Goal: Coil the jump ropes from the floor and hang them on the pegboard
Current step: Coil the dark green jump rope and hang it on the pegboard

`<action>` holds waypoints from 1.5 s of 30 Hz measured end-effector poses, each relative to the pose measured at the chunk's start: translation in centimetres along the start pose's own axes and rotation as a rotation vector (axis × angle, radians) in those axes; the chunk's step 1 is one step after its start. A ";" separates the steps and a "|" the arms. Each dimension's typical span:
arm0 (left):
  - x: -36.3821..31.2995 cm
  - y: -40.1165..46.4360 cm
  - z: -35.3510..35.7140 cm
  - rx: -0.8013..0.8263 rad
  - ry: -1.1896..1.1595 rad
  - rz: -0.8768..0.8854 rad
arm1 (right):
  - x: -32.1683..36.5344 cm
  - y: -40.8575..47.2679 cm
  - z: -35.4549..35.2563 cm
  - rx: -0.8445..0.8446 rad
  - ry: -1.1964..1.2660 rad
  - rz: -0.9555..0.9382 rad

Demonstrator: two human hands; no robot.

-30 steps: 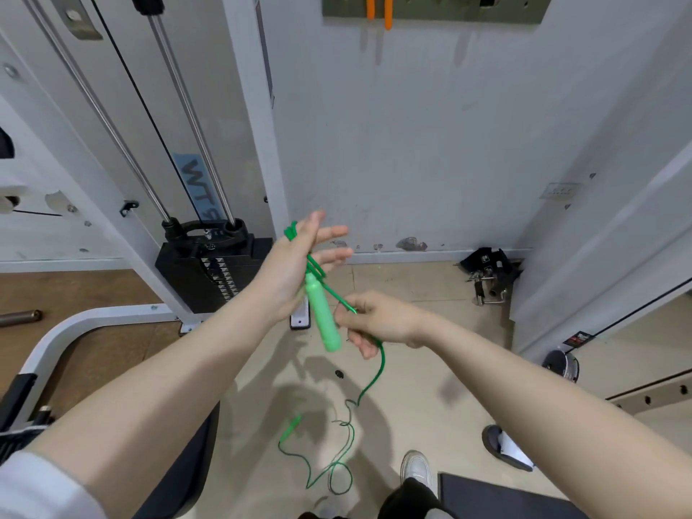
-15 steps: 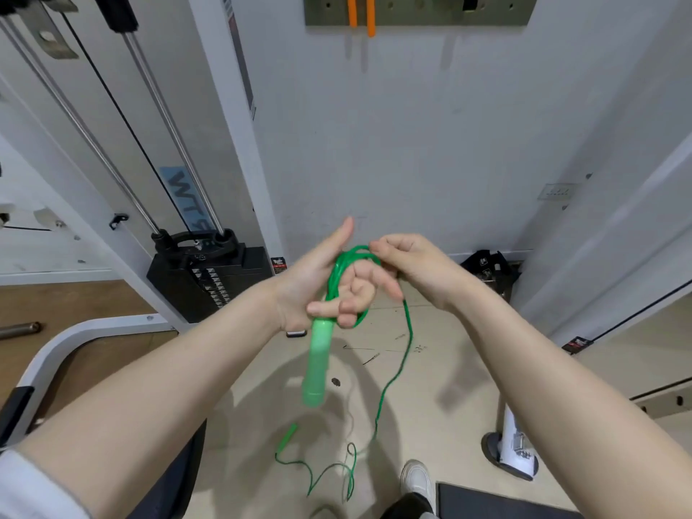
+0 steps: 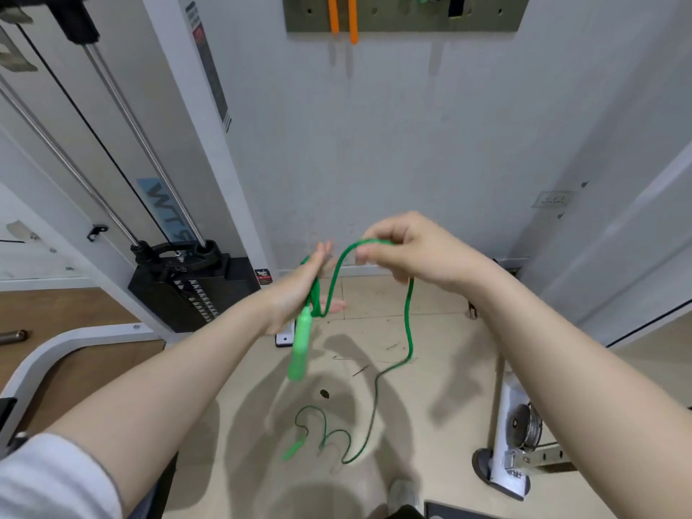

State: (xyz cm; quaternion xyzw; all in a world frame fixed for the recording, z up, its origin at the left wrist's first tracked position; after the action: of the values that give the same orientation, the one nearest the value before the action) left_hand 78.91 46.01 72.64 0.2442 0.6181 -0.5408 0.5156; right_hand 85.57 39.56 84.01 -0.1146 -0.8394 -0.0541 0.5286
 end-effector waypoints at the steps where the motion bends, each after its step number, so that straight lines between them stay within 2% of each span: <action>1: -0.4 -0.2 1.7 0.090 0.019 -0.011 | -0.8 0.6 -2.2 -0.140 0.080 0.002; 3: -1.9 -1.2 5.1 0.279 0.025 -0.004 | -3.2 1.4 -4.8 -0.321 0.183 0.041; 4: -3.1 -1.7 6.6 0.374 -0.009 0.031 | -4.4 1.7 -5.2 -0.359 0.182 0.070; 5: -4.6 -2.2 7.7 0.453 -0.067 0.084 | -5.7 2.0 -4.9 -0.351 0.157 0.098; 7: -7.8 -2.5 8.2 0.503 -0.217 0.205 | -7.9 2.3 -2.4 -0.185 -0.019 0.133; 9: -10.1 -1.2 6.6 0.345 -0.293 0.294 | -9.8 1.5 1.5 0.098 -0.227 0.189; 11: -10.7 1.0 3.4 0.062 -0.279 0.329 | -11.3 -0.4 4.6 0.388 -0.238 0.300; 13: -9.9 2.9 0.7 -0.139 -0.202 0.321 | -10.1 -1.8 5.2 0.552 -0.273 0.290; 14: -9.0 3.7 -0.1 -0.194 -0.126 0.297 | -8.4 -1.9 4.6 0.567 -0.316 0.220; 16: -7.1 4.9 -0.2 -0.207 0.000 0.190 | -4.8 -1.0 2.2 0.471 -0.350 0.052; 18: -5.2 5.4 1.8 -0.106 0.043 0.046 | -2.4 0.4 -1.7 0.275 -0.286 -0.039; 21: -4.3 4.1 7.6 0.144 0.137 -0.101 | -2.9 1.8 -8.4 -0.093 -0.126 -0.054; 24: -6.3 3.3 11.6 0.292 0.096 -0.057 | -6.4 1.7 -11.0 -0.251 0.002 0.022; 26: -8.5 3.5 12.6 0.359 -0.058 0.076 | -8.5 1.4 -10.0 -0.224 0.151 0.068; 28: -10.1 3.8 12.5 0.375 -0.279 0.185 | -9.8 1.1 -8.1 -0.114 0.053 0.062; 31: -10.4 5.8 10.0 0.140 -0.461 0.250 | -10.7 0.1 -5.4 0.075 -0.299 0.060; 35: -9.5 8.3 6.4 -0.200 -0.436 0.273 | -10.5 -2.7 -3.5 0.475 -0.175 0.191; 37: -8.5 9.2 5.7 -0.273 -0.270 0.226 | -9.1 -3.8 -4.7 0.531 -0.161 0.208; 39: -6.5 9.7 7.3 -0.183 -0.085 0.070 | -7.3 -3.2 -7.5 0.394 -0.185 0.123; 42: -4.3 7.8 13.2 0.196 0.118 -0.166 | -6.5 -1.3 -14.0 -0.040 -0.107 0.012; 43: -4.7 7.0 15.1 0.308 0.139 -0.162 | -7.1 -1.1 -15.4 -0.131 -0.040 0.015; 45: -7.3 6.0 17.6 0.432 0.041 -0.039 | -8.4 -0.9 -15.6 -0.176 0.072 0.026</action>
State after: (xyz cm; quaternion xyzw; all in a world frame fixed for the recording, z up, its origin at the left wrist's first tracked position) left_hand 93.20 33.46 78.71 0.3479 0.5028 -0.6655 0.4281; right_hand 102.50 34.29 83.24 -0.1696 -0.8101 -0.1247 0.5472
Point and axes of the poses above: each hand's wrist, its own y-axis towards the middle knuckle, its own z-axis out of the palm, x = y × z, the point moved 10 cm from there along y, towards the middle knuckle, and after that the axes turned 2 degrees about -y, right-handed, at the moved point
